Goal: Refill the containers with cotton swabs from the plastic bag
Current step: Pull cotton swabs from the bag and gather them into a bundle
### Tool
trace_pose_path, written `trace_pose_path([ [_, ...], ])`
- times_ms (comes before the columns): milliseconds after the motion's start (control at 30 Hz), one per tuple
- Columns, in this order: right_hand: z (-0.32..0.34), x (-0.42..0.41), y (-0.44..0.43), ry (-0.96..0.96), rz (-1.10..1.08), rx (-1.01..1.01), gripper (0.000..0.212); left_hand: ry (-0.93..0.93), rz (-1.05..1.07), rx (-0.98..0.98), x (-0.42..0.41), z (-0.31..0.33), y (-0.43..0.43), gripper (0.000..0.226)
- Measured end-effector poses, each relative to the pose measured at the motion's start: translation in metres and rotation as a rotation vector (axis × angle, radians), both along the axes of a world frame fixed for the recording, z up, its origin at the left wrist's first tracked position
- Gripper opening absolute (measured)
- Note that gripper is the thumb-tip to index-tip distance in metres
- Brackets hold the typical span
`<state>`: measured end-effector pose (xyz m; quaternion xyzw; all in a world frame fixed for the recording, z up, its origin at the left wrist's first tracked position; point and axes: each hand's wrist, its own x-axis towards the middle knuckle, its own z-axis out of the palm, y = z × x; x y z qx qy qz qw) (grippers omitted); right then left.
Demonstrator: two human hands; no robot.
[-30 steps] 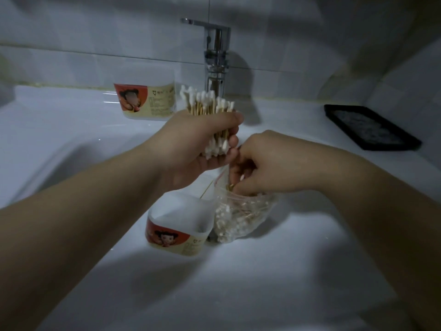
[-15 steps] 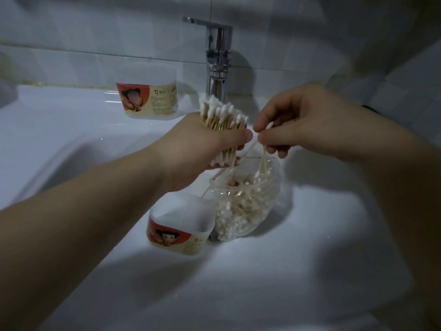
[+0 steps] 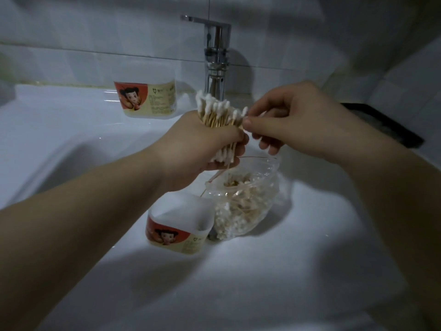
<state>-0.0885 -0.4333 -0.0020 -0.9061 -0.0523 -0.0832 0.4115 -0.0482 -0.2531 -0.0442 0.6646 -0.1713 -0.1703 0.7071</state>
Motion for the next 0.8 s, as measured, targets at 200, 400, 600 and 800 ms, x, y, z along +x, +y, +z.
trace_pose_path([
  [200,-0.005,-0.007,0.008,0.299,0.173,-0.423,0.009,0.044,0.141,-0.077,0.006,0.000,0.001,0.010],
  [400,-0.027,-0.003,0.029,0.213,0.104,-0.661,0.039,-0.002,0.109,-0.046,0.003,0.001,0.000,0.012],
  [600,-0.029,0.000,0.035,0.171,0.056,-0.589,0.027,0.033,0.115,-0.109,0.003,0.005,0.001,0.010],
  [800,-0.022,0.001,0.029,0.167,0.055,-0.485,0.012,0.087,0.094,-0.177,0.001,0.008,0.002,0.014],
])
